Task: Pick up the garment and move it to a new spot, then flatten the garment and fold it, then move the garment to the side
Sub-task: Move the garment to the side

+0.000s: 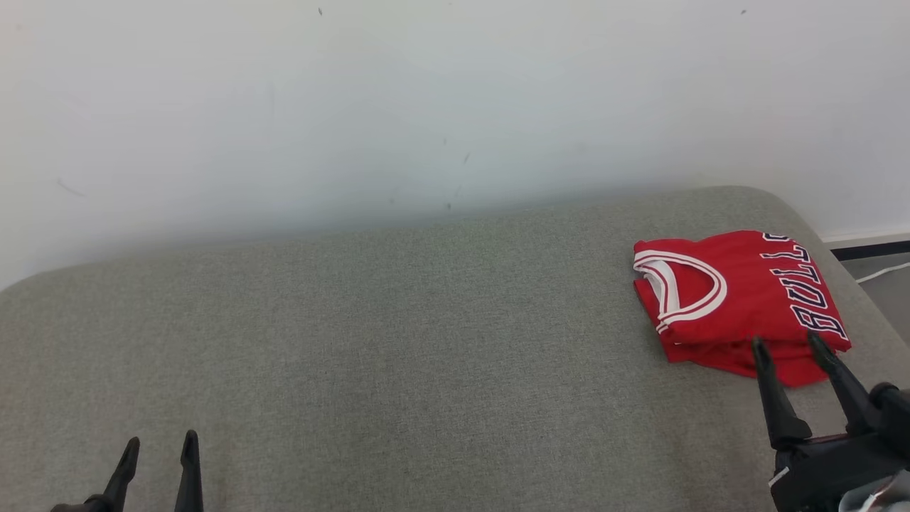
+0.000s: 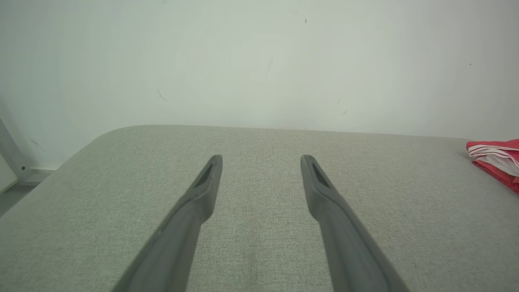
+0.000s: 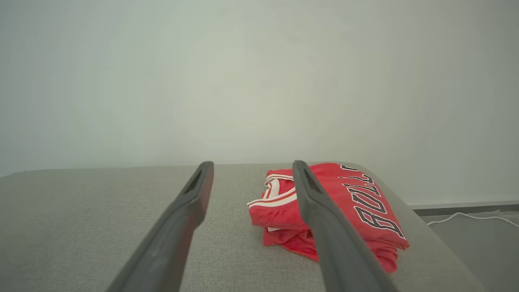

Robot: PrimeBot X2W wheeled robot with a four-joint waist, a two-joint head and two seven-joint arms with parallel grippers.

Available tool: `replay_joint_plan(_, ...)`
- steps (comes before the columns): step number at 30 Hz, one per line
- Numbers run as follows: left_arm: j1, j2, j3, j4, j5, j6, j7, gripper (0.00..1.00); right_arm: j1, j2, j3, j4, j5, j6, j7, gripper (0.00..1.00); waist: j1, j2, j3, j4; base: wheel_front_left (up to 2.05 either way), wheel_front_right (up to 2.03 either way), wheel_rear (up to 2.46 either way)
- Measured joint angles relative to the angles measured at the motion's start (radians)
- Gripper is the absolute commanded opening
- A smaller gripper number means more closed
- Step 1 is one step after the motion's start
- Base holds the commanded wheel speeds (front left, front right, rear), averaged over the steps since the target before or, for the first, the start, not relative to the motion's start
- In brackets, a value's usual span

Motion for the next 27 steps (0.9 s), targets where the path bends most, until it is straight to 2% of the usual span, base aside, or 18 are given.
replay_joint_plan(7, 0.001, -0.008, 0.028, -0.038, 0.066, 0.0, 0.028, 1.0, 0.066, 0.028, -0.067, -0.031, -0.075, 0.0, -0.006, 1.0, 0.0, 0.0, 0.008, -0.003, 0.0, 0.0, 0.0)
replay_joint_plan(13, 0.004, -0.008, 0.045, -0.063, 0.108, 0.0, 0.055, 1.0, 0.07, 0.047, -0.08, -0.043, -0.131, 0.0, 0.013, 1.0, 0.0, 0.0001, 0.017, 0.005, 0.0, 0.0, 0.0)
replay_joint_plan(27, 0.023, -0.044, 0.108, -0.111, 0.139, 0.0, 0.095, 1.0, 0.09, 0.117, -0.166, -0.067, -0.145, 0.0, 0.044, 1.0, 0.0, 0.0001, 0.022, 0.022, 0.0, 0.0, 0.0)
